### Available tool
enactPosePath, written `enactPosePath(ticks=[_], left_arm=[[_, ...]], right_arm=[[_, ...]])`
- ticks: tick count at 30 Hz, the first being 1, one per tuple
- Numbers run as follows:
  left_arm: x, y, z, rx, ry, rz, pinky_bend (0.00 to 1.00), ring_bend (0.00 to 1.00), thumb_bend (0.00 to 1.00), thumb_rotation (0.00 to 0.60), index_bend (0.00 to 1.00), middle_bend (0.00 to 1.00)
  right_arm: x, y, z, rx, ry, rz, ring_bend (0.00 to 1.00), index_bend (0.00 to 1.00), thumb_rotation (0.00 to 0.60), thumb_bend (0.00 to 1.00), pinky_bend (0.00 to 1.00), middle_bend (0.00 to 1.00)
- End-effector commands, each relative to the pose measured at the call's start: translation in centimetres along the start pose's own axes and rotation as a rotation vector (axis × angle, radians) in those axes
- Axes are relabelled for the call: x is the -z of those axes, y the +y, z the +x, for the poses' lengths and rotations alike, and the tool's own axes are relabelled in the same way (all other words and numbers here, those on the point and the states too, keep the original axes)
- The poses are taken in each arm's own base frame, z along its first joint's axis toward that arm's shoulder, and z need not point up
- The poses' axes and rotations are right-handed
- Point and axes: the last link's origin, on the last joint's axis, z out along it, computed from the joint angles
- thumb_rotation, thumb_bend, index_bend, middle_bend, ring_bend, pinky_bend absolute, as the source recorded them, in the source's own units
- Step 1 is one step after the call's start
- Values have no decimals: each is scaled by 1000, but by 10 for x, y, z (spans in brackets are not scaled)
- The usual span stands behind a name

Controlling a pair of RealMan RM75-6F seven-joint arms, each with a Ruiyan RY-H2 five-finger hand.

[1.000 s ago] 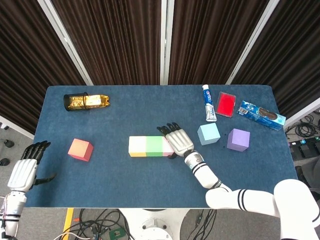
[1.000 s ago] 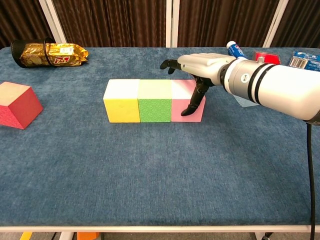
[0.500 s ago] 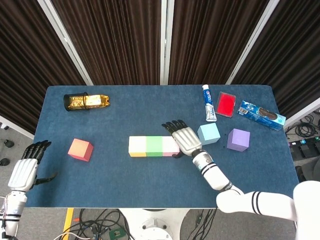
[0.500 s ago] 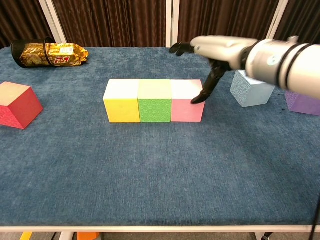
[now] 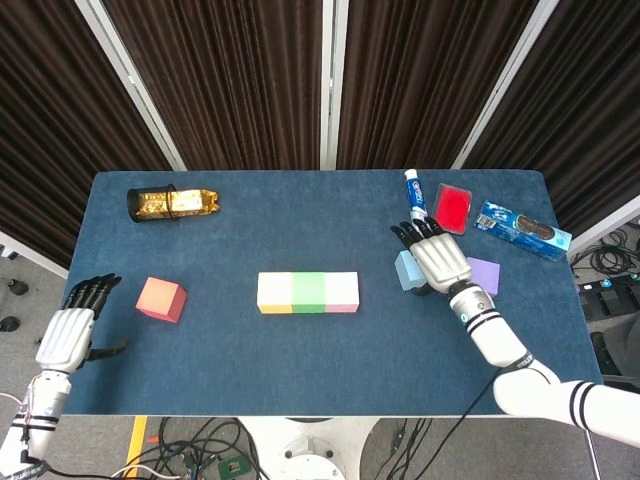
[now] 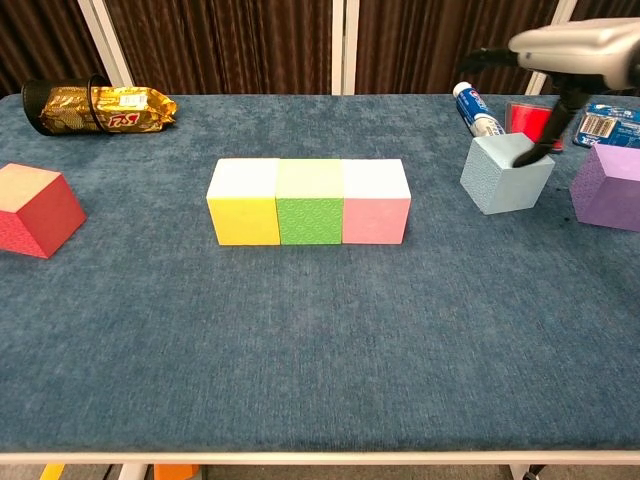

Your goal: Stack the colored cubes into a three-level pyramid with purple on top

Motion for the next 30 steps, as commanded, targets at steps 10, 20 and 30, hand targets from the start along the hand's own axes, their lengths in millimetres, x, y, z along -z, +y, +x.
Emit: enactPosePath(ticks=[10, 20, 30], left_arm=[[-10, 10, 0, -39, -26, -13, 59, 0, 167, 600, 82, 58], [-9, 3, -2, -50, -34, 9, 59, 0, 168, 600, 82, 59], [-9, -5, -3, -43, -25, 20, 61, 0, 168, 600, 82, 58]], right_arm=[[-4, 27, -19, 126, -113, 21, 0, 0, 600, 0, 0, 88], [-16, 20, -30, 123, -113, 43, 0, 0, 600, 0, 0, 152], [-25, 14, -33, 110, -33, 19, 0, 0, 600, 51, 0, 371]])
